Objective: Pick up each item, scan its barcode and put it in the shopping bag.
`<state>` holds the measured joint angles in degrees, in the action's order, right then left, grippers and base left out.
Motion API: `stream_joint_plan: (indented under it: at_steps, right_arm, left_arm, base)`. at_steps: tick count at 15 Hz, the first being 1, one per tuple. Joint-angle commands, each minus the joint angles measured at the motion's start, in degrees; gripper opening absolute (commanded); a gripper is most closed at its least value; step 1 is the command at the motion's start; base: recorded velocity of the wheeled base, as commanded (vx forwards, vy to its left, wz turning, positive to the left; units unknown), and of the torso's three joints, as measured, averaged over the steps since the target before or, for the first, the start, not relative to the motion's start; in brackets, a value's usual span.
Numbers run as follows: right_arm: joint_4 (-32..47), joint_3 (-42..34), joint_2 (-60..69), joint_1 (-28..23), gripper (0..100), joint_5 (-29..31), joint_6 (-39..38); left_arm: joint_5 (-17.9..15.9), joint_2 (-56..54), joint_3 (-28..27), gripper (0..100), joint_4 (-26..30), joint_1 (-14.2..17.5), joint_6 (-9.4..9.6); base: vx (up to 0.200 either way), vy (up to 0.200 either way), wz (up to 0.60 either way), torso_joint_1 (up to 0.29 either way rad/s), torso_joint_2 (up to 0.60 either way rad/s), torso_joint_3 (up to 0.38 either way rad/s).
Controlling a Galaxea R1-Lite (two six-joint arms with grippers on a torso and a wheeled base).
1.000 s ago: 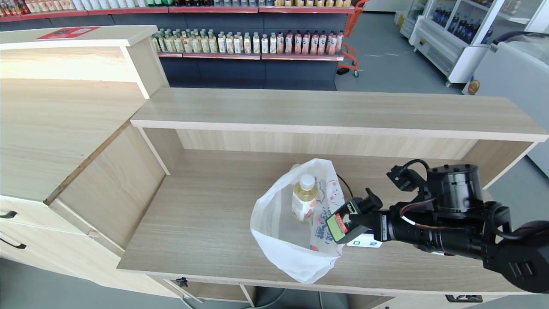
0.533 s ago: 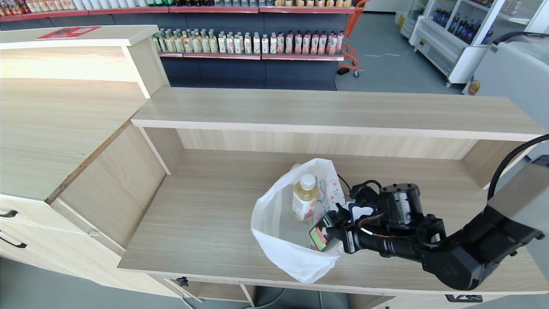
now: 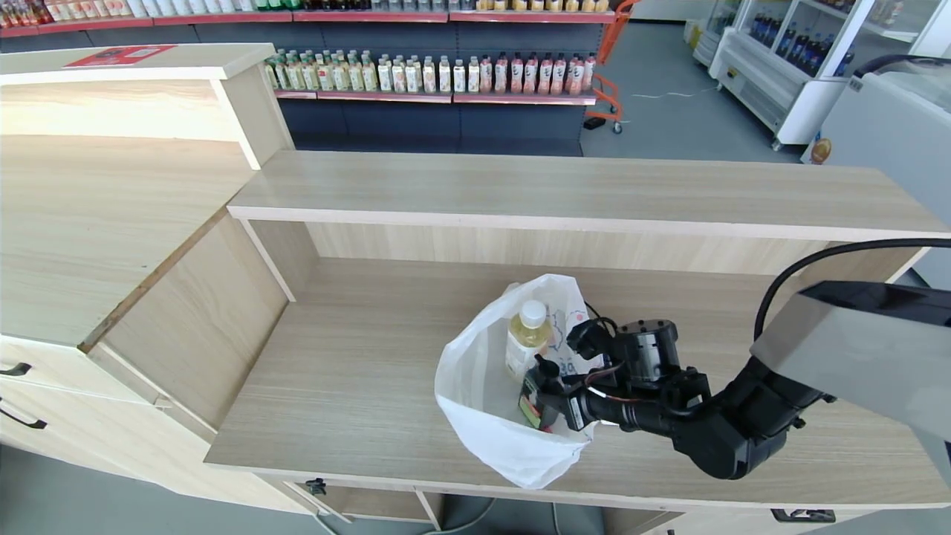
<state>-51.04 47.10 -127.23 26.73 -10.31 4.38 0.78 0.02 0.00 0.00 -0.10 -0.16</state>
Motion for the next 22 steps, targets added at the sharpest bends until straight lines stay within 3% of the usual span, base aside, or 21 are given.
stream_joint_plan:
  at_steps: [1,5,8,9,10,13,14,15,18,20,22]
  right_arm:
    - [0.2,0.5,0.3,0.2,100,-0.1,-0.9]
    - [0.9,-0.5,10.3,0.2,100,-0.9,-13.4]
    - [4.6,-7.9,24.0,-1.6,100,-0.8,-20.6]
    - [6.0,-9.4,26.9,-2.2,100,-0.8,-20.6]
    - [11.7,-14.8,39.3,-5.2,100,-0.1,-20.5]
    - [18.3,-27.4,61.9,-8.6,100,14.1,-15.0]
    - [21.4,-35.9,74.6,-9.5,100,18.7,-14.6]
    - [25.0,-40.6,83.3,-12.5,100,20.0,-13.6]
    - [32.8,-47.1,101.0,-20.1,100,19.0,-10.4]
    - [48.4,-47.1,116.2,-25.9,100,15.8,-6.9]
    - [50.5,-47.1,125.7,-26.7,100,13.2,-4.7]
  left_arm:
    - [0.0,0.0,0.0,100,0.0,0.0,-0.02]
    - [0.0,0.0,0.0,100,0.0,0.0,-0.02]
    - [0.0,0.0,0.0,100,0.0,0.0,-0.02]
    - [0.0,0.0,0.0,100,0.0,0.0,-0.02]
    - [0.0,0.0,0.0,100,0.0,0.0,-0.02]
    - [0.0,0.0,0.0,100,0.0,0.0,-0.02]
    - [0.0,0.0,0.0,100,0.0,0.0,-0.02]
    - [0.0,0.0,0.0,100,0.0,0.0,-0.02]
    - [0.0,0.0,0.0,100,0.0,0.0,-0.02]
    - [0.0,0.0,0.0,100,0.0,0.0,-0.02]
    - [0.0,0.0,0.0,100,0.0,0.0,-0.02]
  base:
    - [0.000,0.000,0.00,0.000,0.00,0.000]
    - [0.000,0.000,0.00,0.000,0.00,0.000]
    - [0.000,0.000,0.00,0.000,0.00,0.000]
    - [0.000,0.000,0.00,0.000,0.00,0.000]
    - [0.000,0.000,0.00,0.000,0.00,0.000]
    - [0.000,0.000,0.00,0.000,0.00,0.000]
    - [0.000,0.000,0.00,0.000,0.00,0.000]
    - [0.000,0.000,0.00,0.000,0.00,0.000]
    - [0.000,0.000,0.00,0.000,0.00,0.000]
    - [0.000,0.000,0.00,0.000,0.00,0.000]
    - [0.000,0.000,0.00,0.000,0.00,0.000]
